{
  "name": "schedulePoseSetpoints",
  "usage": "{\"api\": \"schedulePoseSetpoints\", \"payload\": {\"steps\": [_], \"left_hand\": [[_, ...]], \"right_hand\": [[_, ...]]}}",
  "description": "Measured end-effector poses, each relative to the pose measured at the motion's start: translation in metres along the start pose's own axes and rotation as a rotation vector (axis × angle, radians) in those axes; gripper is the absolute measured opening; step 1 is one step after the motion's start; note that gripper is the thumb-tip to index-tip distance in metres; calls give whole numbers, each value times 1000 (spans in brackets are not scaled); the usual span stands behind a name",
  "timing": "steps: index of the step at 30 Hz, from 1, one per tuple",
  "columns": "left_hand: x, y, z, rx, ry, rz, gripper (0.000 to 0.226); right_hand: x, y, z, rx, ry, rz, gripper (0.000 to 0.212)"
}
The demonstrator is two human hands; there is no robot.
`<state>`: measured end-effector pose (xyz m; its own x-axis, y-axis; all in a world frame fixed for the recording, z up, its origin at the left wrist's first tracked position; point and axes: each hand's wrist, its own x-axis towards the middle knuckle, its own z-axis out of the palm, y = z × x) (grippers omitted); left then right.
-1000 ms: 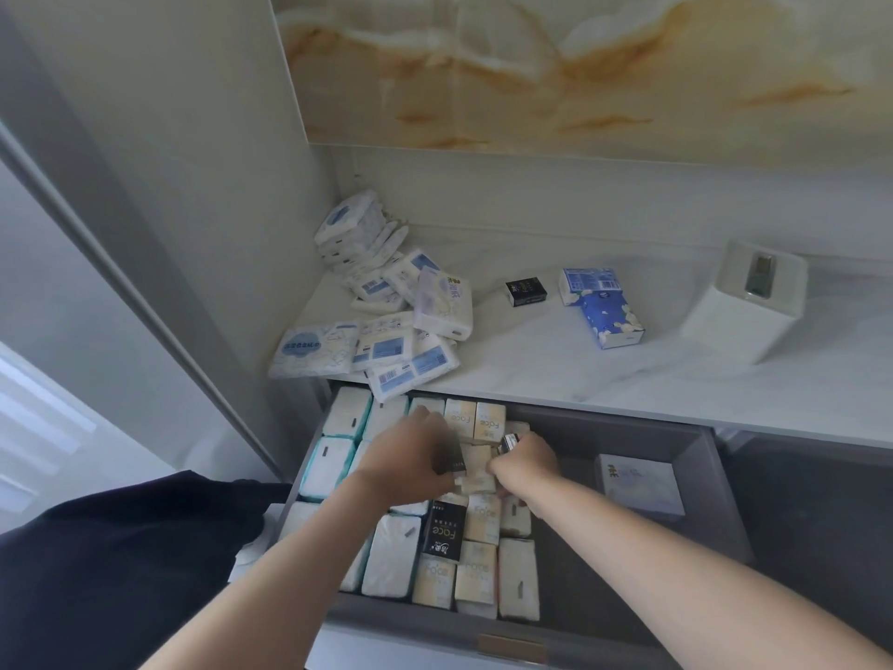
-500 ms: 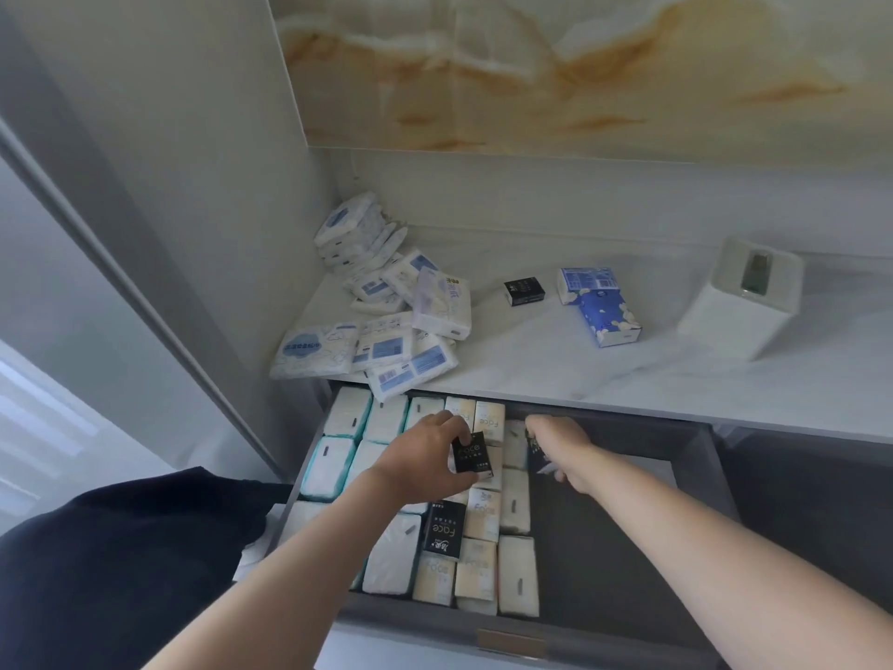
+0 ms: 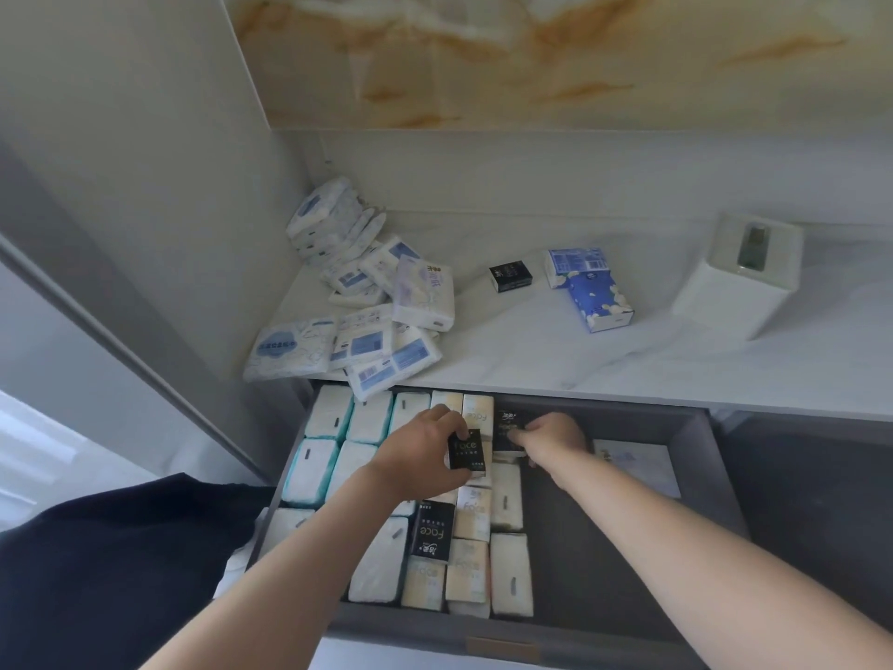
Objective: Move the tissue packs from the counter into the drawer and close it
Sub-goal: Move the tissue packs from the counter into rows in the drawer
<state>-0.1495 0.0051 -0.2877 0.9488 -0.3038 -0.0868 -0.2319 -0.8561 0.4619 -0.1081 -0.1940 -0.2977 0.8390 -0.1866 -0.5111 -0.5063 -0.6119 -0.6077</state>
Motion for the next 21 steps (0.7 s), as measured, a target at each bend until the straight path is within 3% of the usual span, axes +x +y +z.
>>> {"api": "schedulePoseSetpoints", "payload": {"steps": [5,9,13,15,18,21], "left_hand": [[0,6,-2,-63,-9,-22,46],[1,16,-3,-84,-9,-14,46],[0,27,1,-140,25,23,45],[-3,28,1,-171,16,4,46],[-11,30,-4,-169,-95,-17,55],[-18,28,-13,51,-334,1,68]], "right_hand": [[3,-1,-2,-15,-64,-6,15],[-10,-4,-15,-103,70,-6,39],[-38,-10,-17,31,-354,-106,42],[-42,-4,-17,34,-423,-130,30],[-41,6,-19,58,-461,-76,23],[-41,12,-23,-37,-439,-23,13]]}}
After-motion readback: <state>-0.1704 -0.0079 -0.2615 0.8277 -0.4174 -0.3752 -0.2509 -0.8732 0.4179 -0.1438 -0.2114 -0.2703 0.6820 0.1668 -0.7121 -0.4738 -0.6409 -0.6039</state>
